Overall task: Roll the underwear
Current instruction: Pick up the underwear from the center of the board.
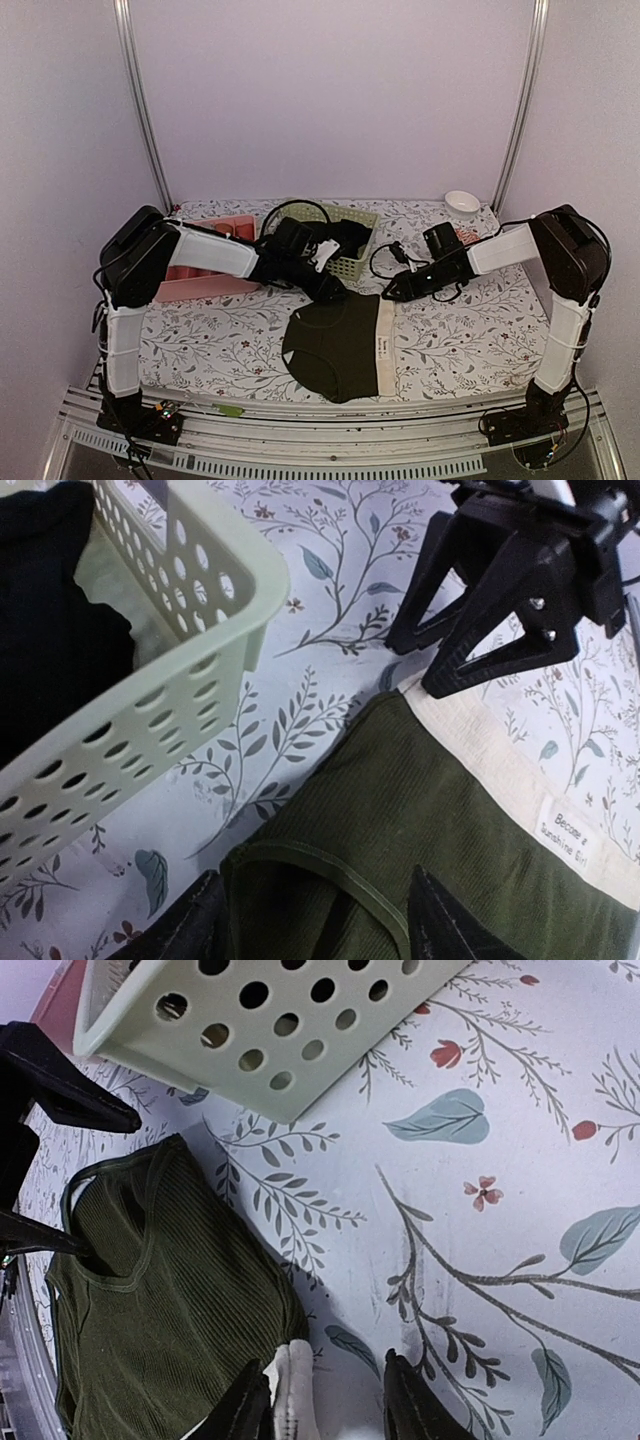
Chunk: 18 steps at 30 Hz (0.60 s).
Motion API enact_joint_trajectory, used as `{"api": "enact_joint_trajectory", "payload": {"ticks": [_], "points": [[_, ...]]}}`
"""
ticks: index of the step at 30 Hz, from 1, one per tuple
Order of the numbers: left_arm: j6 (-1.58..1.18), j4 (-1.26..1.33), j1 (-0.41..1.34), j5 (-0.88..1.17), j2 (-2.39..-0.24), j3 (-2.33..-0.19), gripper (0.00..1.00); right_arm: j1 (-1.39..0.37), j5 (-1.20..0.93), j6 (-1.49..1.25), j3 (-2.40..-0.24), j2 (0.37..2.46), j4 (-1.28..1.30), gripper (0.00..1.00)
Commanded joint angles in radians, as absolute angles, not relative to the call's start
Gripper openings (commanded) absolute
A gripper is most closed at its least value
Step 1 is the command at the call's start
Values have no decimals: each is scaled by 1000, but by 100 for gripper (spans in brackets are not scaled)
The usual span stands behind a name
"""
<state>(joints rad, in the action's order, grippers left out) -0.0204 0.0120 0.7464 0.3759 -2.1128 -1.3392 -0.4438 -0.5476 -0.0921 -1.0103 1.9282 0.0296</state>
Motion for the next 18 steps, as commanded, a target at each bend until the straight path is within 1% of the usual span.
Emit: {"api": "enact_joint_trajectory", "payload": {"ticks": [1,4,9,10,11,13,15,18], "points": [[-47,1,734,356,-2168,-1393,62,-444,-528,-95,-1034,1949,39,35],[-58,8,734,347,-2186,-1405,61,-442,-523,-92,-1033,1948,39,28],[-74,-4,730,324,-2226,-1441,60,-435,-528,-91,-1034,1948,40,20],[-80,-7,729,329,-2236,-1448,58,-433,-529,-91,-1034,1948,40,14],[-85,-6,727,337,-2245,-1453,57,-433,-533,-88,-1034,1948,39,11],[-91,-1,725,351,-2258,-1453,51,-433,-539,-85,-1033,1945,39,5],[-101,20,722,365,-2260,-1439,42,-431,-541,-84,-1029,1937,36,0],[-106,51,717,380,-2243,-1411,27,-430,-551,-87,-1021,1924,22,0]]}}
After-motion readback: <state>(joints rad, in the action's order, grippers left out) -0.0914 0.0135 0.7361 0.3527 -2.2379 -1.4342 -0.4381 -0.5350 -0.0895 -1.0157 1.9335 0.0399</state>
